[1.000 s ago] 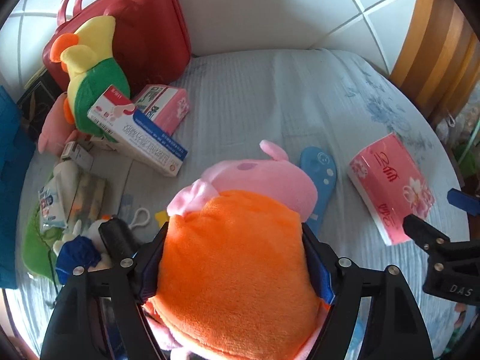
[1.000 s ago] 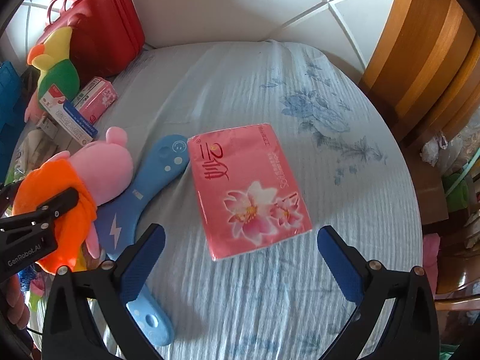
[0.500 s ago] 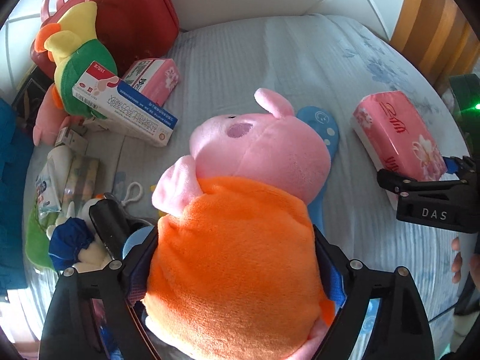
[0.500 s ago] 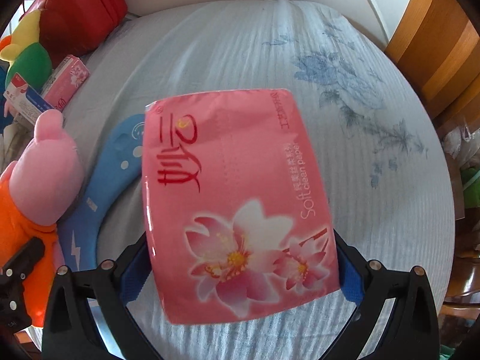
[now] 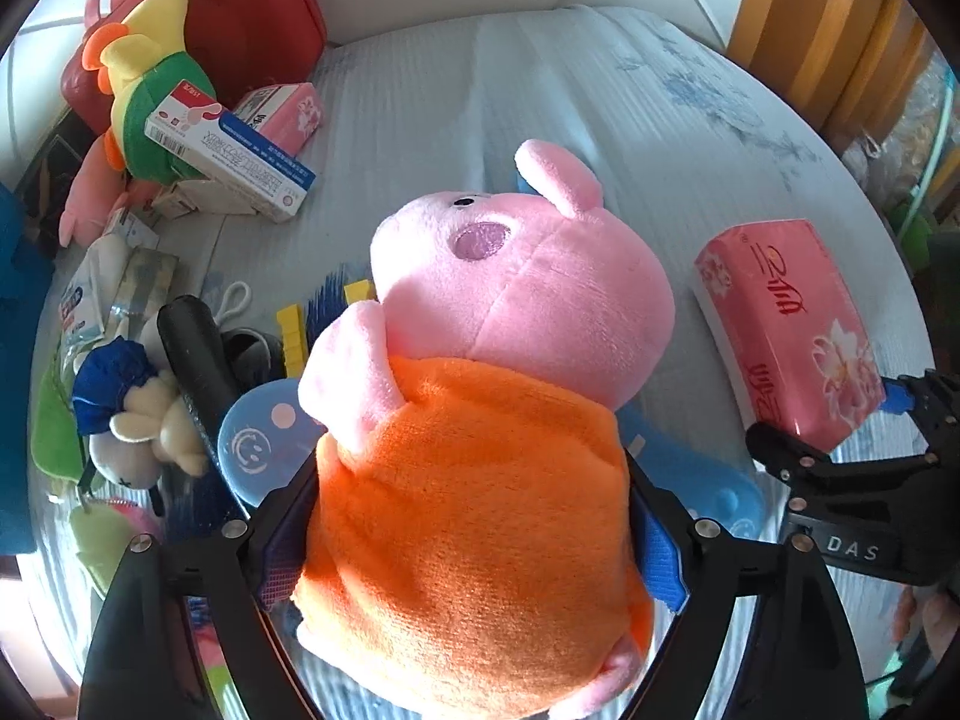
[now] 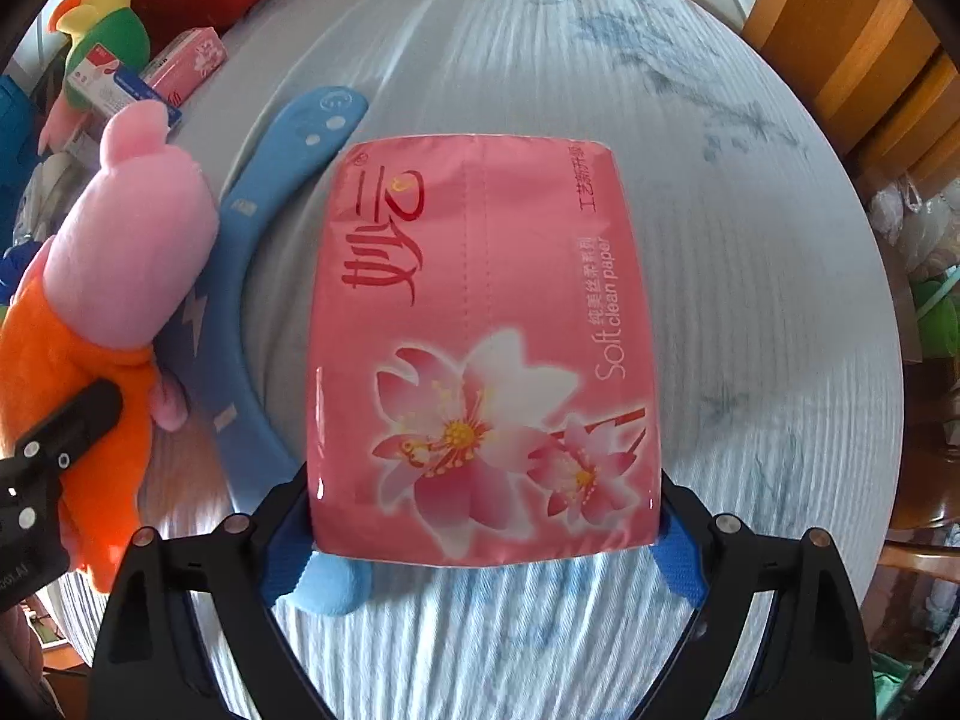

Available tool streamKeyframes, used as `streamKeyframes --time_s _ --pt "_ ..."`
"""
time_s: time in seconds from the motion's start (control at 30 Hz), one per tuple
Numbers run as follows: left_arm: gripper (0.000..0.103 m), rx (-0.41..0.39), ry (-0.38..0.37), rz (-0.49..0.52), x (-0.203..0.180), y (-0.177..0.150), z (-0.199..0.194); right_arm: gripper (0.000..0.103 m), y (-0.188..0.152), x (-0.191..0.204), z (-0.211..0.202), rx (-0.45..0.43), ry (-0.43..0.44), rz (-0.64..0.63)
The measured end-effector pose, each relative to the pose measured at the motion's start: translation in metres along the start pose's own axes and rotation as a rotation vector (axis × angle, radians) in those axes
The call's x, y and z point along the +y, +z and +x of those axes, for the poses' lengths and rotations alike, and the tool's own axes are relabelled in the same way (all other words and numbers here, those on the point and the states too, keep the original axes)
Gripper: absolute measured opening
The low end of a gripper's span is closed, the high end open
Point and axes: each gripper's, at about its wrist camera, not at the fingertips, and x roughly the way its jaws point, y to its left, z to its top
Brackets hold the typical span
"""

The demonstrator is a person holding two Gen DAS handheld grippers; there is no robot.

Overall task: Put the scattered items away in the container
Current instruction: 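Lift the pig plush and tissue pack with both tools and carry them to the bin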

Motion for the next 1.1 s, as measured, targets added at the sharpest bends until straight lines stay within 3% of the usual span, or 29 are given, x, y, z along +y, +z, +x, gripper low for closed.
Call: streamKeyframes --time_s 0.13,0.37,0.5,0.53,0.57,0.7,0.87,1.1 --pt "0.091 0.015 0.020 0.006 -0.004 0.001 0.000 0.103 -0.004 -0.009 -0.011 -0.026 -0.007 0.022" --pt "0.091 0.053 0.018 -0.001 -0.006 0.008 0.004 0.103 0.025 -0.009 -0.022 -0.072 0.002 0.021" --pt "0.084 0.035 0.006 -0.008 -0.003 0.008 0.002 0.103 0.026 -0.006 -0.006 -0.043 0.019 0.041" --pt "0.082 0.029 0.003 -0.010 -0.002 0.008 0.001 0.102 0.025 -0.006 -0.002 -0.039 0.032 0.049" --pt "0.080 0.023 -0.001 -0.013 -0.001 0.007 0.000 0.092 0.022 -0.005 -0.002 -0.044 0.037 0.055" --pt "0.076 -0.005 -0.011 -0.022 0.001 0.005 -0.009 0.092 0.014 0.000 -0.012 -0.080 0.028 0.043" --pt "0.073 -0.075 -0.024 -0.035 0.006 -0.008 -0.038 0.092 0.002 0.008 -0.045 -0.149 0.030 0.031" --pt "0.072 -0.254 -0.023 -0.073 0.029 -0.031 -0.104 0.092 -0.016 0.039 -0.112 -0.286 0.023 -0.008"
